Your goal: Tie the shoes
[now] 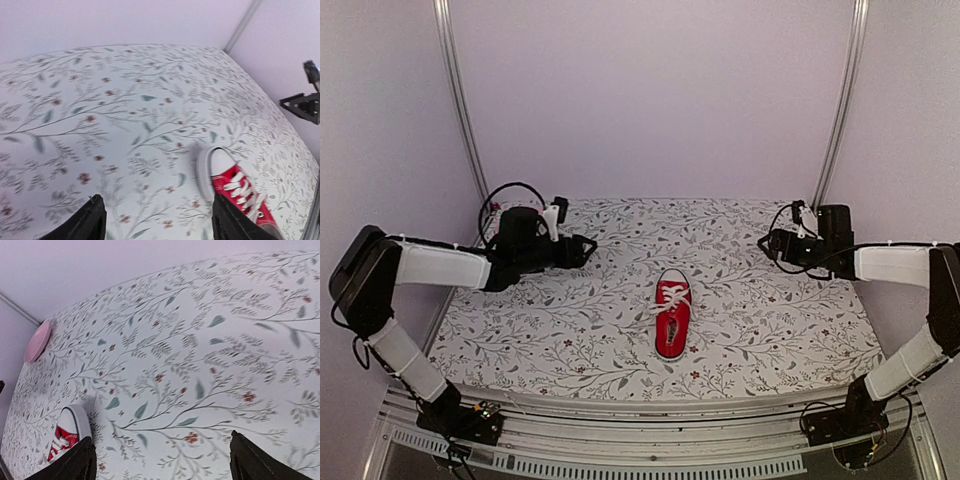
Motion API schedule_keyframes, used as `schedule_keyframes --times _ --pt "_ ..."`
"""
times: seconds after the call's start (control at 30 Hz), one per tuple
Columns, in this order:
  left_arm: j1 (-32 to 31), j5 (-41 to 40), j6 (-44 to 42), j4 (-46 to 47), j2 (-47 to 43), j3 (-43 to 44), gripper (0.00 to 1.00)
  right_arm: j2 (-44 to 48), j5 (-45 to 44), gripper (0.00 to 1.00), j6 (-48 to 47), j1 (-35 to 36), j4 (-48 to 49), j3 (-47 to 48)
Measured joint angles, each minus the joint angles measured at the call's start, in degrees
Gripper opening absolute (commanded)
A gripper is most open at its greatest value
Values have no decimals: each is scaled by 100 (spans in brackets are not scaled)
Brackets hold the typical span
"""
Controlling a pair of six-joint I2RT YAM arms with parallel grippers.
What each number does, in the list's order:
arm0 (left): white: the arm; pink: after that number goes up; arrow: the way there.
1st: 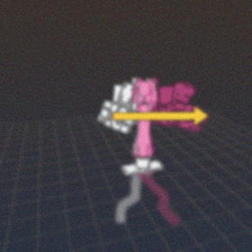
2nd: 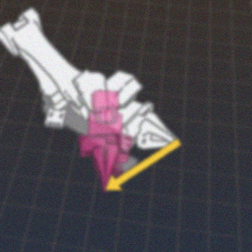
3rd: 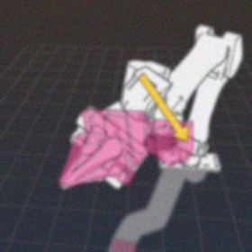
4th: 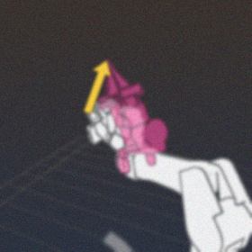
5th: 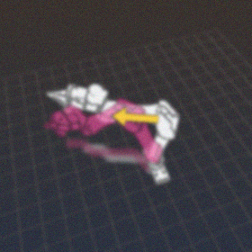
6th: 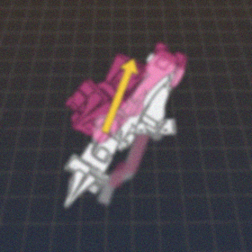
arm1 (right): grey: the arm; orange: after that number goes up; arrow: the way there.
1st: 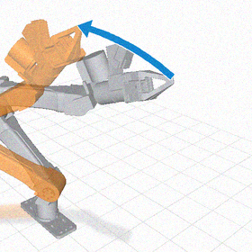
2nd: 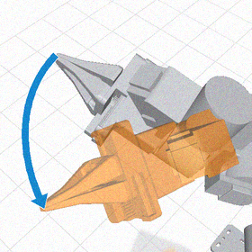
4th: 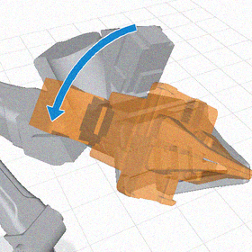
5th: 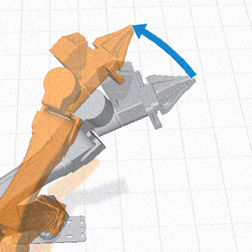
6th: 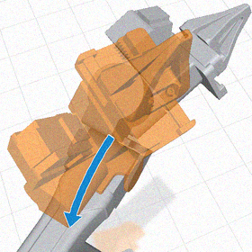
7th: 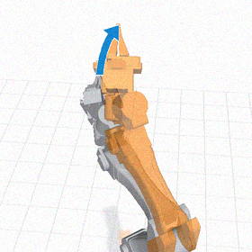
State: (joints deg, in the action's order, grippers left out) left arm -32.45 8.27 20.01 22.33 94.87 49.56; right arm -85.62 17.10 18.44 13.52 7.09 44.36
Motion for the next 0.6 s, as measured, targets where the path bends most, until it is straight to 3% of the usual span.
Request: schedule_keyframes --times 0.17,0.3,0.43,0.6 --pt "1943 -275 195 -210 -1401 -1440 74 743 -227 95 -289 -1419 133 -323" --pt "3320 -470 306 -234 -2695 -2468 84 1252 -667 99 -361 -2006 575 -940" --pt "3960 -754 413 -28 -3915 -3333 87 1366 -1204 99 -442 -2070 1086 -1567" --pt "4061 -1088 199 188 -4293 -3558 87 1191 -1556 99 -455 -2070 1661 -1873"
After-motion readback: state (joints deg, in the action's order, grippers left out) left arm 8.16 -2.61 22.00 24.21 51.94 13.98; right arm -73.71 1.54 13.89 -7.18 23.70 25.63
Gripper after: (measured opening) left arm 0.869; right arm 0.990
